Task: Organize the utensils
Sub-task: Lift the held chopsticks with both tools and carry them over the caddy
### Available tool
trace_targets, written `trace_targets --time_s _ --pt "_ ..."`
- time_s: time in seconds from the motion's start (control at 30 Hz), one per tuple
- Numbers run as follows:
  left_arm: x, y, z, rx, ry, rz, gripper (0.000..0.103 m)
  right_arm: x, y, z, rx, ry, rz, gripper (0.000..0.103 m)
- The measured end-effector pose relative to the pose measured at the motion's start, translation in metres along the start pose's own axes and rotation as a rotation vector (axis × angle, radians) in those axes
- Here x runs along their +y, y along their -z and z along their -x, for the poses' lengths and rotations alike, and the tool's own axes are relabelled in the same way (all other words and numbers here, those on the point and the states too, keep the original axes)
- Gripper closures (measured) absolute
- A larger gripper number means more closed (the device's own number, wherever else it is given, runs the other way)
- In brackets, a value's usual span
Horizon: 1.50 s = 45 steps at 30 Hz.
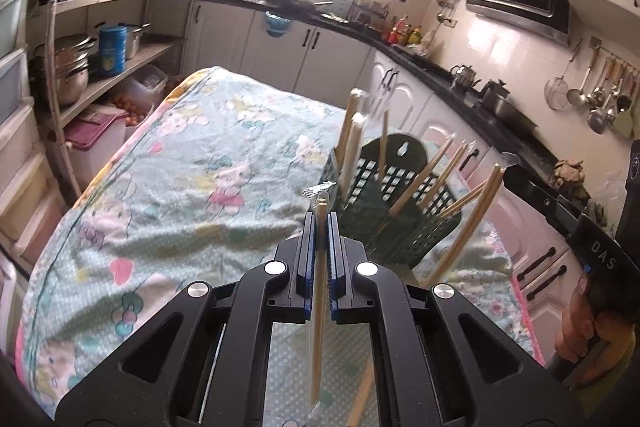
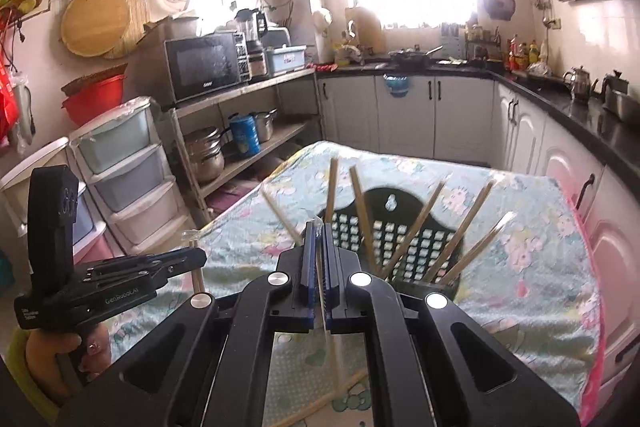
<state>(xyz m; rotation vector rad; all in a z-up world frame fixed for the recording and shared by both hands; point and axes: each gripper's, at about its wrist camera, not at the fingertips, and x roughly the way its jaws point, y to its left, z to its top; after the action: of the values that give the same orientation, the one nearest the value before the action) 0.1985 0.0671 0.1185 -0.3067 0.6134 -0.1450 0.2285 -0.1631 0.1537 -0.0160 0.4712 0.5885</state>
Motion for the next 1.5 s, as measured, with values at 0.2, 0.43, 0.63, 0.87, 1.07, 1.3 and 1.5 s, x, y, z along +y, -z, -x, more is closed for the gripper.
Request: trace_targets --time_s 0.2,0.43,0.63,0.87,1.07,1.3,1.5 --pt "-0.005 -0.018 0.002 -0.018 0.023 -0.016 0.102 -0.01 -0.013 0.009 -0.033 0.027 -0.008 0.101" --pt "-0.015 -0.045 0.016 -0.067 0.067 -0.026 0.102 -0.017 -0.032 0.015 -0.062 0.031 -0.003 0.101" --pt "-0.031 -0.073 0.023 -0.116 0.082 -0.053 0.102 -0.017 -0.053 0.024 -0.111 0.026 0.015 0.102" --pt "-0.047 -0.103 0.021 -0.172 0.078 -0.059 0.102 -0.014 -0.077 0.029 -0.156 0.022 0.035 0.102" --pt "-0.057 -0.121 0.011 -0.218 0.057 -0.057 0.102 -0.016 -0.091 0.02 -0.172 0.019 0.041 0.102" --pt "-0.066 -0.133 -0.014 -0.237 0.023 -0.041 0.102 -0.025 -0.098 0.009 -0.174 0.025 0.037 0.102" --pt "-0.067 -0.133 -0.035 -0.24 0.002 -0.042 0.102 -0.033 -0.101 0.0 -0.166 0.037 0.016 0.102"
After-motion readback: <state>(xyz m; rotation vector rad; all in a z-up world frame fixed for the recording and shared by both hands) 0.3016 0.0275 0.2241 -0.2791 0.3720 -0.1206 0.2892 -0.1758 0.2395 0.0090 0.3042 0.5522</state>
